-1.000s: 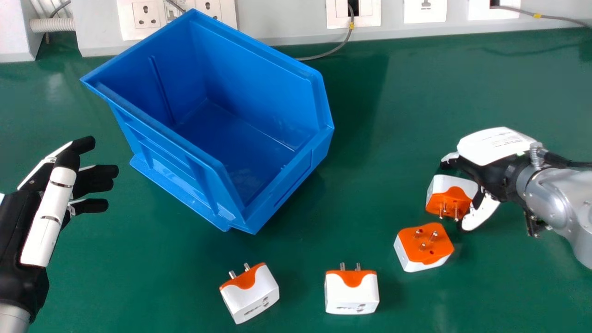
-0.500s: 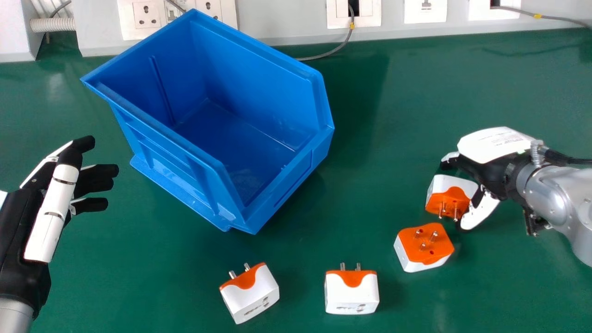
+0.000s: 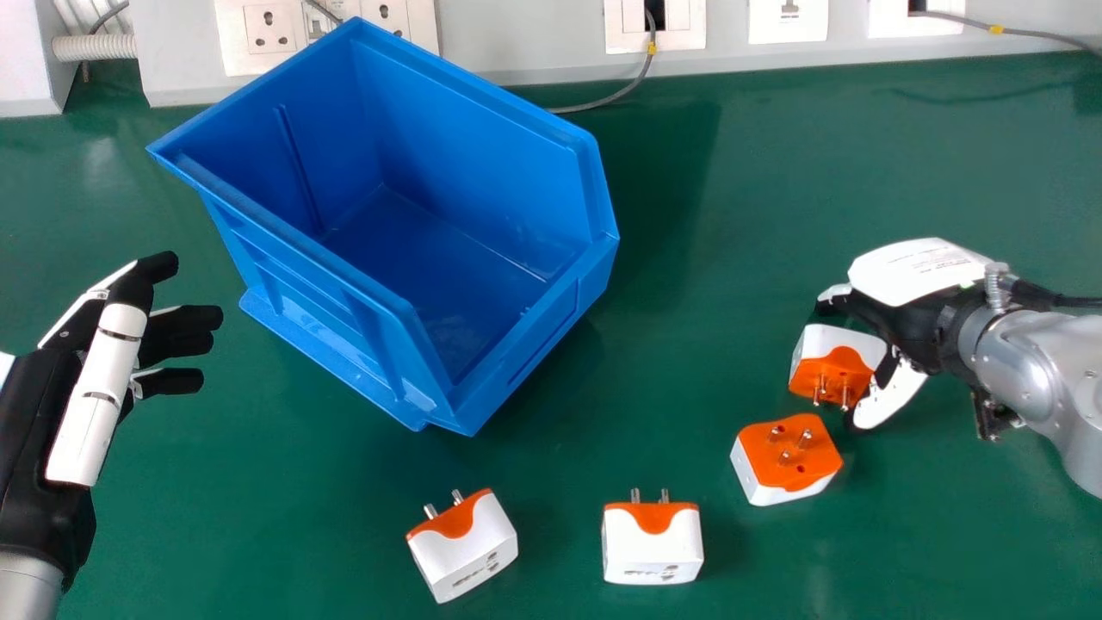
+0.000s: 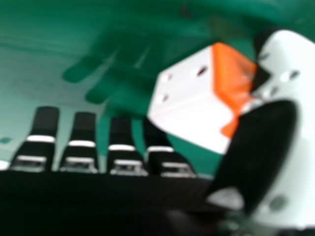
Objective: Pick all objects and put in blue box
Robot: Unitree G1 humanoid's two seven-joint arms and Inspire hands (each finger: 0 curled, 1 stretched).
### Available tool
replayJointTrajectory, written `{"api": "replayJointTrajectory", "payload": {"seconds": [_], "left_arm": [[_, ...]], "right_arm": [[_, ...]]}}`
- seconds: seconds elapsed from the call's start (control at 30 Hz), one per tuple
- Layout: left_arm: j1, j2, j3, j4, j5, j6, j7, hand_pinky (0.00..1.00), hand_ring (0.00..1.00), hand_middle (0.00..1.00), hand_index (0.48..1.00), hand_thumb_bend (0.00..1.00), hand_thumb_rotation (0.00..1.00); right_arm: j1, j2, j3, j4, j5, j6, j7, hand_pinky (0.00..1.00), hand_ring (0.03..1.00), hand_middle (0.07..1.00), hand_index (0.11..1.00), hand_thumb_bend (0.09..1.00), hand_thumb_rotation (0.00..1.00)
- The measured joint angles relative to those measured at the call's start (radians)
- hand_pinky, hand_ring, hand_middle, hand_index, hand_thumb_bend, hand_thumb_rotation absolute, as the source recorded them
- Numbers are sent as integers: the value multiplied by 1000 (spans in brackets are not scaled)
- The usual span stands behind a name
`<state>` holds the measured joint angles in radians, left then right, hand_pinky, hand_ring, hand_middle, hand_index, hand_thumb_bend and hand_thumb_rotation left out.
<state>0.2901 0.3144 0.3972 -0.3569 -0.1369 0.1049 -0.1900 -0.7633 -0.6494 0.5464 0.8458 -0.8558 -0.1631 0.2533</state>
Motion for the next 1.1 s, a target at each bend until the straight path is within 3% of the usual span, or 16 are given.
{"api": "replayJointTrajectory", "payload": {"seconds": [0.9, 1.1], "left_arm": [[-3, 0, -2, 0, 0, 1, 0, 668, 723, 711, 840, 464, 975], [-6, 0, -4, 1, 0, 2, 0, 670, 725, 712, 841, 467, 973]], "right_arm": [[1, 5, 0, 1, 20, -1, 6, 826, 883, 914, 868, 637, 391], [0, 11, 4, 14, 20, -2, -12, 802, 868, 902, 857, 610, 315]]}}
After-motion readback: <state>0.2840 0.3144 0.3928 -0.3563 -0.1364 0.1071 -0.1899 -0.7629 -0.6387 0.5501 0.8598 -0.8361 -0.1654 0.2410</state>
